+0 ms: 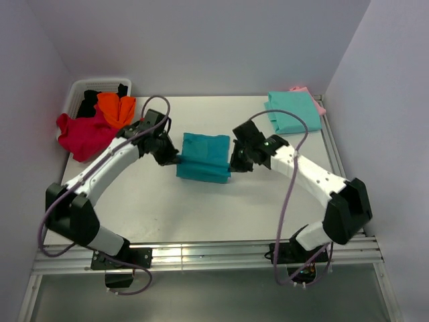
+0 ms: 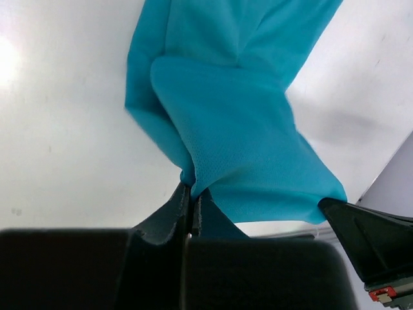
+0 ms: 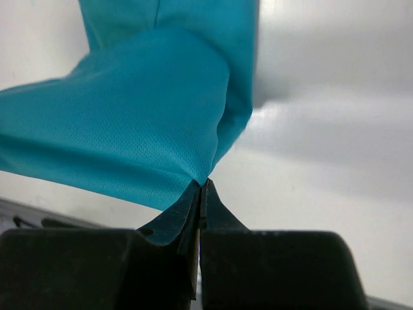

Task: Fold and stack the t-shirts
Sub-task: Fold the long partially folded tshirt into a neat square

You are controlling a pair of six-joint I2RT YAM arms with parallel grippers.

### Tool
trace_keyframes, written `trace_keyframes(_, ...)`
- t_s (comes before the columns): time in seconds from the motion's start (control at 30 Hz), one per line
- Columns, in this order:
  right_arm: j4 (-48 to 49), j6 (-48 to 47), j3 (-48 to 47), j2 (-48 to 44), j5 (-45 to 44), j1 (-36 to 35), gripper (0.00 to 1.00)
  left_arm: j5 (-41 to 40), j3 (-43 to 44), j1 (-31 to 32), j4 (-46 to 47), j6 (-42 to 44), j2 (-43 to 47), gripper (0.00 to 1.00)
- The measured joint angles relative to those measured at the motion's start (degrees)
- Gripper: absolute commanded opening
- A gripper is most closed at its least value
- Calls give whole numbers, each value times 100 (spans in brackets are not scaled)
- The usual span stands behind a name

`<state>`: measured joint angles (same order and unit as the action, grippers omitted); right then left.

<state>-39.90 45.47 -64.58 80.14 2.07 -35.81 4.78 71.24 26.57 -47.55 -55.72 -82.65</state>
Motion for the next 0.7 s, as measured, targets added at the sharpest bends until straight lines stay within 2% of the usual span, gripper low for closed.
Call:
trace_keyframes(0.07, -85, -168, -463, 498, -20, 181, 0, 4, 490, -151, -4, 129, -538, 3)
trace_keyframes(0.1, -186, -275, -813, 876, -11, 326, 0, 7, 815, -258, -39, 210, -883, 9)
trace_keyframes(0.13, -214, -367, -1182, 1215, -35, 446, 22, 37, 1344, -385, -131, 315, -1403, 37)
trace_keyframes(0.17, -258, -459, -1659, 1655, -55, 605, 49, 39, 1926, -505, -177, 457, -1976, 76)
trace_keyframes(0.2, -413, -595, -2282, 2205, -125, 785, 77, -9, 2647, -632, -282, 590, -2577, 99)
trace_keyframes(0.23, -586, -713, -2806, 2612, -256, 907, 100, -35, 3296, -737, -249, 669, -3099, 99)
trace_keyframes(0.33, -1355, -1029, -5322, 4437, -540, 1379, 100, -83, 5292, -1113, -240, 925, -4712, 100)
trace_keyframes(0.37, -1467, -1080, -5949, 4854, -610, 1460, 100, -48, 5558, -1222, -162, 955, -4983, 100)
trace_keyframes(0.43, -1639, -1154, -6815, 5471, -756, 1644, 100, -15, 5368, -1421, -37, 951, -5095, 100)
trace_keyframes(0.47, -1711, -1172, -6760, 5508, -776, 1722, 100, -9, 5123, -1491, 11, 949, -5001, 99)
trace_keyframes(0.53, -1679, -1172, -6078, 5171, -756, 1786, 100, -13, 4286, -1596, 210, 951, -4651, 99)
trace_keyframes(0.7, -1084, -1082, -3379, 3641, -374, 1687, 100, -17, 2955, -1547, 251, 1034, -3786, 100)
